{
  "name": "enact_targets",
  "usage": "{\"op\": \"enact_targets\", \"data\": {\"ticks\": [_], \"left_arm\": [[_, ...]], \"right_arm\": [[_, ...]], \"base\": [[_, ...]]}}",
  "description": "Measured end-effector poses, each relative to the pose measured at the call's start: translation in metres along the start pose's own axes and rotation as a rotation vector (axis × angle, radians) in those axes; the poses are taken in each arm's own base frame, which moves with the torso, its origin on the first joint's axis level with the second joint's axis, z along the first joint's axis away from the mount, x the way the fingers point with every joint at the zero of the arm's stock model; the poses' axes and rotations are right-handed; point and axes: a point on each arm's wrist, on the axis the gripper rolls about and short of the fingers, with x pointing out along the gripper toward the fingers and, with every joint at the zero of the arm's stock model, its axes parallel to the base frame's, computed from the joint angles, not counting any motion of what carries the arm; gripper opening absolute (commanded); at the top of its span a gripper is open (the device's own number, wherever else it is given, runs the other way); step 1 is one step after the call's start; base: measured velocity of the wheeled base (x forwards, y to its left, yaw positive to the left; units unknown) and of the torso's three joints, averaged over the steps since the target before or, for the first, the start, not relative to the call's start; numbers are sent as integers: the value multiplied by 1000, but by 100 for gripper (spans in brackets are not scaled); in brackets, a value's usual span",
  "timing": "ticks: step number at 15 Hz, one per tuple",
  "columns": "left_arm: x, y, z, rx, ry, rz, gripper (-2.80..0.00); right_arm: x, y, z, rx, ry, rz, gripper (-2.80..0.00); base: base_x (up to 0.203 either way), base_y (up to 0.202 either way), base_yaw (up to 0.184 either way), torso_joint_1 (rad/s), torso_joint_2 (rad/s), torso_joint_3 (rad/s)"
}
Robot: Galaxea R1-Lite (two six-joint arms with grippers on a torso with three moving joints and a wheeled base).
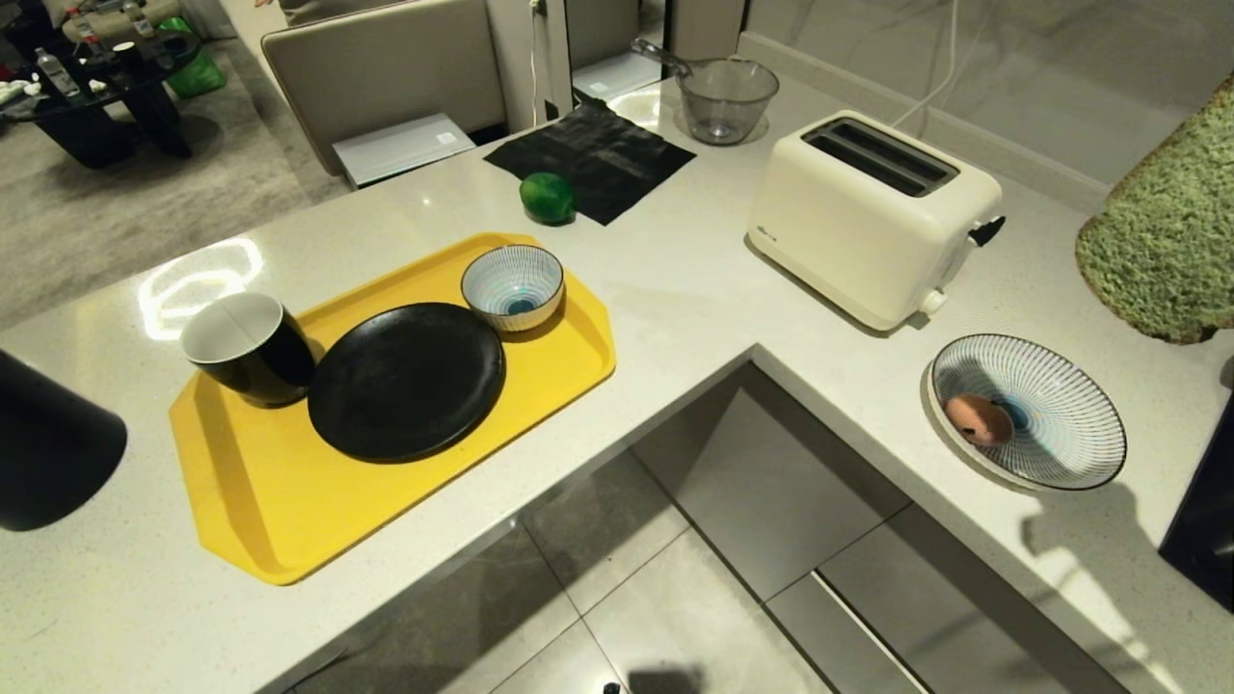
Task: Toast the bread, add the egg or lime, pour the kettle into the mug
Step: Put the baked bread on a plate
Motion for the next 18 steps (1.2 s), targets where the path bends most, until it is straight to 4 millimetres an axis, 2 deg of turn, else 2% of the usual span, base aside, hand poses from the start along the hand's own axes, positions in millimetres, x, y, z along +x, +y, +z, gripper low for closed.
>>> {"op": "enact_targets", "data": {"ticks": [10, 16, 18], "left_arm": [[0, 0, 0, 0, 0, 0, -280], [0, 0, 0, 0, 0, 0, -280], [0, 0, 0, 0, 0, 0, -280]], "right_arm": [[3, -1, -2, -25, 10, 2, -280], [2, 0, -5, -23, 19, 2, -280], [2, 0, -5, -22, 18, 4, -280]], "base": [[0, 0, 0, 0, 0, 0], [0, -9, 137, 3, 3, 4], [-1, -2, 36, 3, 0, 3]]}}
